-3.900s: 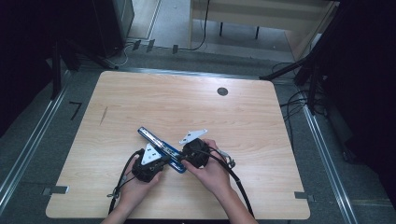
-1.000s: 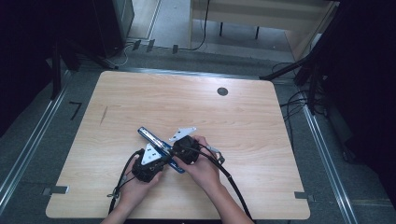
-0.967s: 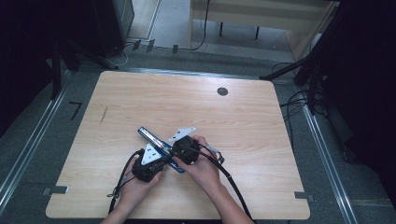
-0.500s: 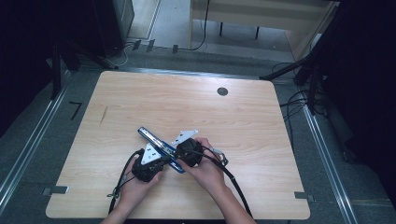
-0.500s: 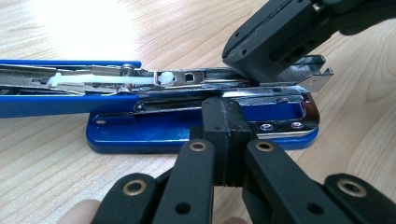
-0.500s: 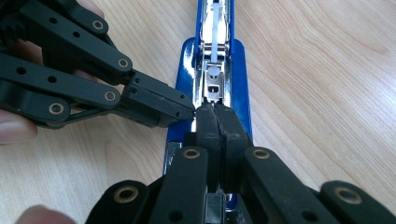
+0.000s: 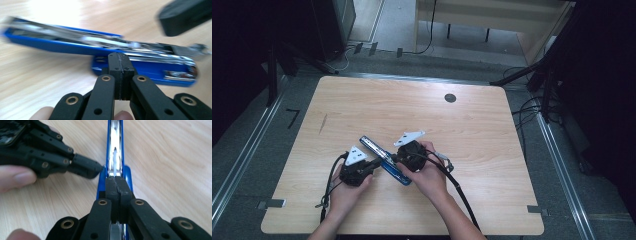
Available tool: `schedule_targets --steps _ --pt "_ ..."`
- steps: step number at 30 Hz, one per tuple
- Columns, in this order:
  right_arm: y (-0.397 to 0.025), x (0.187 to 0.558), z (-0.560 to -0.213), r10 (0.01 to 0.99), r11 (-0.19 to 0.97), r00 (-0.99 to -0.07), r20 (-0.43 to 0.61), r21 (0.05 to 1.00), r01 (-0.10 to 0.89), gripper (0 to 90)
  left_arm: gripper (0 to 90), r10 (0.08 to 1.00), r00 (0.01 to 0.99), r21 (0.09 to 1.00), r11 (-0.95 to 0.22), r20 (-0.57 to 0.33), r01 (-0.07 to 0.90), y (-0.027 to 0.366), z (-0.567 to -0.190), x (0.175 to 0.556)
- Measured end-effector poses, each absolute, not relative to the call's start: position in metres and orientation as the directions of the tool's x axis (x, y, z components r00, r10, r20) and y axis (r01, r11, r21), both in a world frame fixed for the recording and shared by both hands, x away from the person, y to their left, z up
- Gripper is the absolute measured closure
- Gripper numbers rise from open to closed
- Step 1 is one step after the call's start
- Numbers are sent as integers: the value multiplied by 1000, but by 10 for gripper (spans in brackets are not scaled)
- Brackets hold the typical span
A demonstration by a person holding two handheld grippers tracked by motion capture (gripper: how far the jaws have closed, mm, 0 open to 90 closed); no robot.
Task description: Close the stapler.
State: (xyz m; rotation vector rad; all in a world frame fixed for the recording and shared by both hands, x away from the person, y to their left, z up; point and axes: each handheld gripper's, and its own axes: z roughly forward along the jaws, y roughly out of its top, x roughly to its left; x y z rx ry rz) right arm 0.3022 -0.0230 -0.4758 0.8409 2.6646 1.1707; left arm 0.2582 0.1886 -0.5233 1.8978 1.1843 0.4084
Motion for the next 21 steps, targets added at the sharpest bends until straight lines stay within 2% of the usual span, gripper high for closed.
schedule_targets --steps 5,15,21 --pt "-14 308 -473 518 541 -845 130 715 442 900 900 879 441 772 -150 -183 618 203 -530 268" --pt "4 325 -485 524 553 -840 140 695 460 900 900 889 426 770 -152 -168 619 199 -530 274" --pt "9 328 -492 530 577 -839 120 674 461 900 900 879 443 727 -187 -176 660 195 -532 281"
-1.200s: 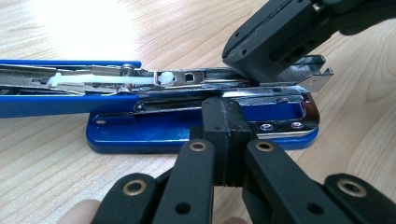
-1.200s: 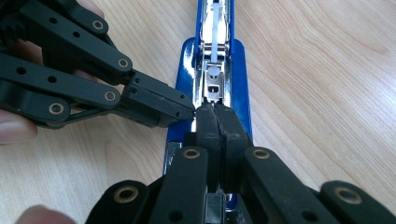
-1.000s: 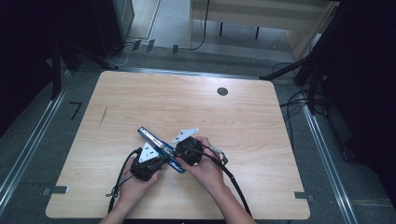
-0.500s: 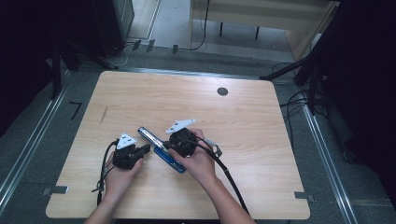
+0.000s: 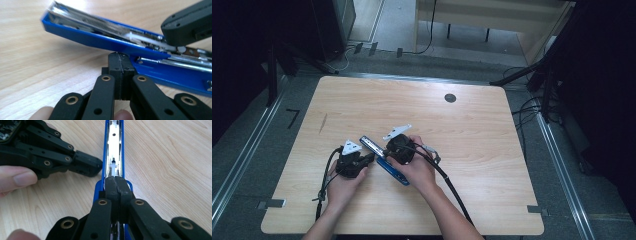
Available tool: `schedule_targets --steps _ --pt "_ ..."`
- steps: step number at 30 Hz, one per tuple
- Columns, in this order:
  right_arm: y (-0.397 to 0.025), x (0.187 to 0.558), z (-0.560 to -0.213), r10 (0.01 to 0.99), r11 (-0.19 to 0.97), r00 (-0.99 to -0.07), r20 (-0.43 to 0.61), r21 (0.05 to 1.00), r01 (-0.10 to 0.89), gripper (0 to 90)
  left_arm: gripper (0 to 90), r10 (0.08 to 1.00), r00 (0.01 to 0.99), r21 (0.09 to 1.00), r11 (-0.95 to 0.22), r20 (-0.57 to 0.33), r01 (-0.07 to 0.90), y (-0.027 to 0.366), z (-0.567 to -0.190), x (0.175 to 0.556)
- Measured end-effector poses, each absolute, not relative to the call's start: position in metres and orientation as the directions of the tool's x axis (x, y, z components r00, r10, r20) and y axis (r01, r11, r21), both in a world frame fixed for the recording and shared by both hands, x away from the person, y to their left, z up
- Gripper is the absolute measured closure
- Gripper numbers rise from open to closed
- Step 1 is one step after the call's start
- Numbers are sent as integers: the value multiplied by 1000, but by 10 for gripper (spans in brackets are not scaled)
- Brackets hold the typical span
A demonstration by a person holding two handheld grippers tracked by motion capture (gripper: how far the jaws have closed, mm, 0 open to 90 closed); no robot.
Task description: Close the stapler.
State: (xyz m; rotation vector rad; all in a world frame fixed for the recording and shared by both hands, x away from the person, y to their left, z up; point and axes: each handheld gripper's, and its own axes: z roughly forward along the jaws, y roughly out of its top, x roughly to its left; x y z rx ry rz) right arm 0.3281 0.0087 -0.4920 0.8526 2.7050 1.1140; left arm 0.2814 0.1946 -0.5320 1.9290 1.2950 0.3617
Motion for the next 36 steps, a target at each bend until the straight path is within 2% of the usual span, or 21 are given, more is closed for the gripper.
schedule_targets --steps 25,36 --pt "17 331 -490 528 590 -842 109 666 456 900 900 881 450 733 -210 -145 647 191 -532 282" --pt "19 330 -487 522 596 -848 89 674 437 900 900 881 457 763 -211 -123 611 189 -530 279"
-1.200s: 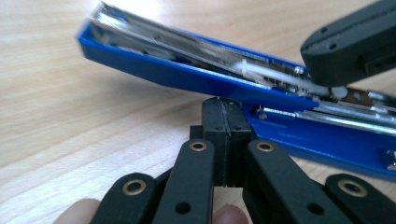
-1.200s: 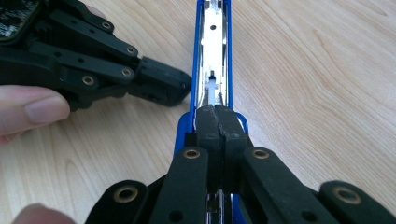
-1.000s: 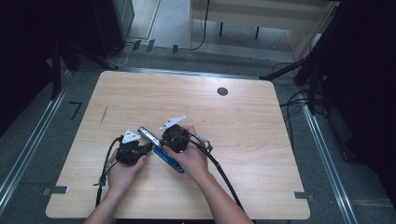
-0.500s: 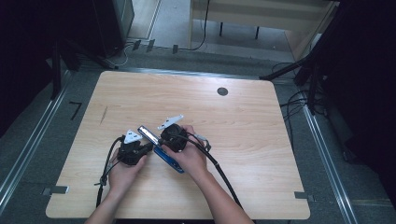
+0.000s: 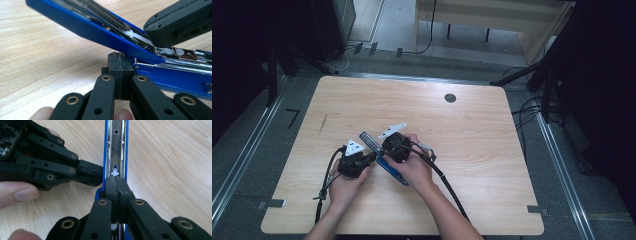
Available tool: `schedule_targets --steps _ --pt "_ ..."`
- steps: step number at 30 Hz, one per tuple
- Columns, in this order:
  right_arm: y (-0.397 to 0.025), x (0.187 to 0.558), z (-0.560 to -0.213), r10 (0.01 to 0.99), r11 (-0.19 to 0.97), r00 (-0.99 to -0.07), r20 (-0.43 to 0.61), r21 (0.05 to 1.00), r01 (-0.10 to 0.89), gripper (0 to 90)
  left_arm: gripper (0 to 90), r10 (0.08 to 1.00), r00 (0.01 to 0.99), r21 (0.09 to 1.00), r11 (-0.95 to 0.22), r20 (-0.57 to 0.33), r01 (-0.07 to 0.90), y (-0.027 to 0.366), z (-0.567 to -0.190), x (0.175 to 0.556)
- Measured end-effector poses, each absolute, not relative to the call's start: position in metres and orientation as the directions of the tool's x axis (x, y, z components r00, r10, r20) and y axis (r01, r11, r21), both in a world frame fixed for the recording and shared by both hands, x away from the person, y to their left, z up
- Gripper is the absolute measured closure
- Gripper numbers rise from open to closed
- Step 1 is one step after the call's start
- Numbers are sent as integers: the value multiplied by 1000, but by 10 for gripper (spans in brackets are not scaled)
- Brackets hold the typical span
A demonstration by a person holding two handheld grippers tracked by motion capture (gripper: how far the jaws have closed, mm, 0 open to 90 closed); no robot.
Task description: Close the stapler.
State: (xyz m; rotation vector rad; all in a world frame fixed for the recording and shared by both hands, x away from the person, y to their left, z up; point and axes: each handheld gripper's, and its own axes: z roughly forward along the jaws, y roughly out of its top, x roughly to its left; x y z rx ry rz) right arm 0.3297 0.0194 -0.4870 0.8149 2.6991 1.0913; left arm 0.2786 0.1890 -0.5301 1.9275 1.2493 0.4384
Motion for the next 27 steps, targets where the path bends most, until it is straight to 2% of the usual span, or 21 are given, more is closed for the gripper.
schedule_targets --steps 8,14,27 --pt "22 328 -486 520 606 -852 62 676 419 900 900 878 462 767 -207 -129 607 190 -530 278" --pt "22 326 -483 520 606 -852 57 679 415 900 900 863 476 779 -180 -167 600 190 -528 268" --pt "15 321 -474 520 607 -853 40 685 402 900 900 846 517 793 -224 -131 567 172 -530 251"
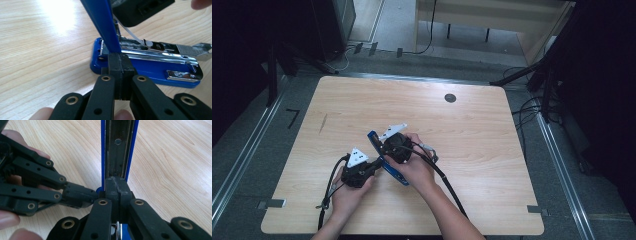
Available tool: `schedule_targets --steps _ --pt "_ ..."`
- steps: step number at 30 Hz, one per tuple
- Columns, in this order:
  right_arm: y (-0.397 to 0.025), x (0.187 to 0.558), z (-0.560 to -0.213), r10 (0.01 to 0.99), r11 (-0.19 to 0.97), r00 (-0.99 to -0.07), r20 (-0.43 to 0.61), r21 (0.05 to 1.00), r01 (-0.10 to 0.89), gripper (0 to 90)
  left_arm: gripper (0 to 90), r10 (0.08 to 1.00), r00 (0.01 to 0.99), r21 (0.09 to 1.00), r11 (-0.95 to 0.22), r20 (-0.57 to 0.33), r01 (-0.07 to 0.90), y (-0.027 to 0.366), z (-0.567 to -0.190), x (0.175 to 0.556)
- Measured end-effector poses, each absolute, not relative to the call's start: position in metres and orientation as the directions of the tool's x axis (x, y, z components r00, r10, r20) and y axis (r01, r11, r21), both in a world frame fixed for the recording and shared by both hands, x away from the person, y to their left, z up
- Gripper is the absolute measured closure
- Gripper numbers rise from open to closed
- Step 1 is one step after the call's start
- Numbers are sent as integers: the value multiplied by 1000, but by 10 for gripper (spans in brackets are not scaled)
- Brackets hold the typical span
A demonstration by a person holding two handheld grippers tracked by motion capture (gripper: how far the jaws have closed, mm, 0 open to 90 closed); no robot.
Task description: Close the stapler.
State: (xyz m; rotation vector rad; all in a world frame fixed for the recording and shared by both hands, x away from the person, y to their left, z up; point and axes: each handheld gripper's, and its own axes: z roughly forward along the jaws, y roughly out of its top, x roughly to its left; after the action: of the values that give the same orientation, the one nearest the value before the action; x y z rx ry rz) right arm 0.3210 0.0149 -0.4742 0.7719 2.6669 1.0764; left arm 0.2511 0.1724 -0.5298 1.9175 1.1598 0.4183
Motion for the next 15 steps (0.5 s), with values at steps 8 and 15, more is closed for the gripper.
schedule_targets --steps 8,15 --pt "12 318 -474 525 601 -850 39 690 402 900 900 836 538 798 -253 -104 547 156 -531 244" --pt "6 315 -473 526 596 -850 43 694 404 900 900 816 575 790 -314 -60 527 142 -531 240"
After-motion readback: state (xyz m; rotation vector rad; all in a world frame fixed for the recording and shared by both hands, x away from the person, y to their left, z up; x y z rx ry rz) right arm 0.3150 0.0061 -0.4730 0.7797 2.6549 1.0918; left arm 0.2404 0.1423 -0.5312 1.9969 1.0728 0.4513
